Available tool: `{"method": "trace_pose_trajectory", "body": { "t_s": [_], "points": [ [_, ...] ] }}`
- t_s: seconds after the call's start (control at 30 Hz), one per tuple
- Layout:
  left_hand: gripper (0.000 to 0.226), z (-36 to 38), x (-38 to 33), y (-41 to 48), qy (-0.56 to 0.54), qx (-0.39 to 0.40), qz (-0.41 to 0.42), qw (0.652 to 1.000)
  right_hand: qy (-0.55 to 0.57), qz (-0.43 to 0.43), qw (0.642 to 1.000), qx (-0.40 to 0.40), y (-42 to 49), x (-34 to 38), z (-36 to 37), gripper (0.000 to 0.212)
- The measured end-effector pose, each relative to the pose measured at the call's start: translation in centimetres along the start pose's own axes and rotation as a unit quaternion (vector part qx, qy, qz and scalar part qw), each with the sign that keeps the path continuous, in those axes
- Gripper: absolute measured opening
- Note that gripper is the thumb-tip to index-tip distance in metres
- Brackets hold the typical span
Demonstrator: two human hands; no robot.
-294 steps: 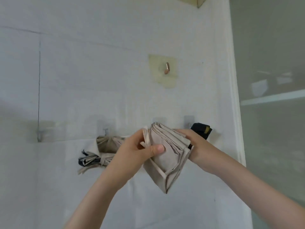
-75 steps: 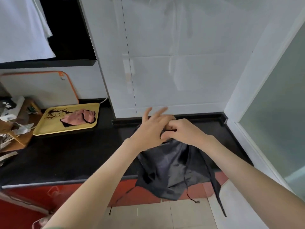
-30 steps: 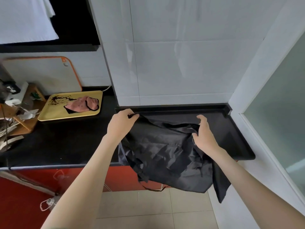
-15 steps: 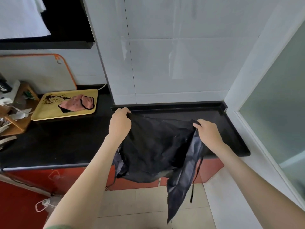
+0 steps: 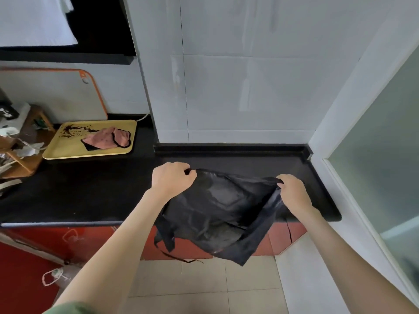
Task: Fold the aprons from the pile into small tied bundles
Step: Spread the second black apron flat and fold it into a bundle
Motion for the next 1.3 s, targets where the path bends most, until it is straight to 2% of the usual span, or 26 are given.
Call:
{"method": "trace_pose_trajectory", "body": {
  "t_s": [0.07, 0.17, 0.27, 0.33, 0.37, 0.4, 0.43, 0.47, 0.57, 0.63, 0.7, 0.8, 0.97, 1.13, 1.23, 1.3],
  "points": [
    [0.044, -0.2, -0.2, -0.1, 0.001, -0.012, 0.016, 1.0, -0.04, 0.024, 0.999, 0.009, 0.2, -0.8, 0.4, 0.019],
    [0.046, -0.4, -0.5, -0.1, 0.003, -0.026, 0.039, 0.999, -0.025, 0.08, 0.996, -0.01, -0.1, -1.8, 0.8, 0.025],
    [0.047, -0.9, -1.2, -0.3, 0.001, -0.046, 0.061, 0.997, 0.111, 0.159, 0.979, -0.062, -0.6, -2.1, 1.0, 0.025],
    [0.048, -1.1, -1.8, -0.4, 0.01, -0.062, 0.075, 0.995, 0.271, 0.268, 0.919, -0.099, -0.4, -2.2, 0.9, 0.028],
    [0.049, -1.3, -2.1, -0.5, 0.013, -0.069, 0.079, 0.994, 0.355, 0.317, 0.872, -0.115, -0.1, -2.3, 0.9, 0.033],
    [0.049, -1.4, -2.3, -0.5, 0.016, -0.076, 0.082, 0.994, 0.421, 0.344, 0.829, -0.129, 0.1, -2.2, 0.8, 0.038],
    [0.049, -1.5, -2.5, -0.6, 0.018, -0.084, 0.082, 0.993, 0.465, 0.345, 0.801, -0.151, 0.4, -2.1, 0.8, 0.04],
    [0.048, -1.5, -2.6, -0.6, 0.017, -0.093, 0.078, 0.992, 0.472, 0.318, 0.804, -0.173, 0.6, -1.6, 0.6, 0.039],
    [0.046, -1.4, -2.5, -0.7, 0.008, -0.123, 0.063, 0.99, 0.37, 0.163, 0.88, -0.249, 0.6, -0.5, -1.1, 0.031],
    [0.045, -1.3, -2.4, -0.7, -0.006, -0.147, 0.053, 0.988, 0.296, 0.065, 0.918, -0.256, 1.4, -0.9, -2.0, 0.025],
    [0.046, -1.3, -2.2, -0.7, -0.007, -0.168, 0.043, 0.985, 0.246, 0.0, 0.939, -0.241, 2.6, -1.4, -2.8, 0.027],
    [0.046, -1.2, -2.0, -0.7, 0.006, -0.163, 0.021, 0.986, 0.266, -0.045, 0.935, -0.233, 4.1, -0.1, -4.3, 0.029],
    [0.049, -0.9, -1.5, 0.0, 0.012, -0.093, -0.053, 0.994, 0.264, -0.173, 0.923, -0.22, 6.9, 4.5, -6.6, 0.032],
    [0.05, 0.0, 0.6, 1.1, 0.057, -0.088, -0.104, 0.989, 0.146, -0.297, 0.934, -0.136, 11.2, 7.6, -5.5, 0.031],
    [0.045, 1.2, 3.5, 2.7, 0.101, -0.077, -0.142, 0.982, 0.046, -0.333, 0.937, -0.095, 13.8, 8.9, -2.3, 0.035],
    [0.04, 2.7, 5.9, 4.5, 0.108, -0.101, -0.153, 0.977, 0.001, -0.337, 0.94, -0.049, 15.8, 9.9, 0.4, 0.041]
  ]
}}
Point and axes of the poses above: each hand's wrist, its own y-axis towards the middle knuckle, its own z-axis out of the palm, x = y × z, the point moved 2 cm from there along y, towards the middle knuckle, and after that the axes turned 12 degrees about y, right-handed, at the moved point
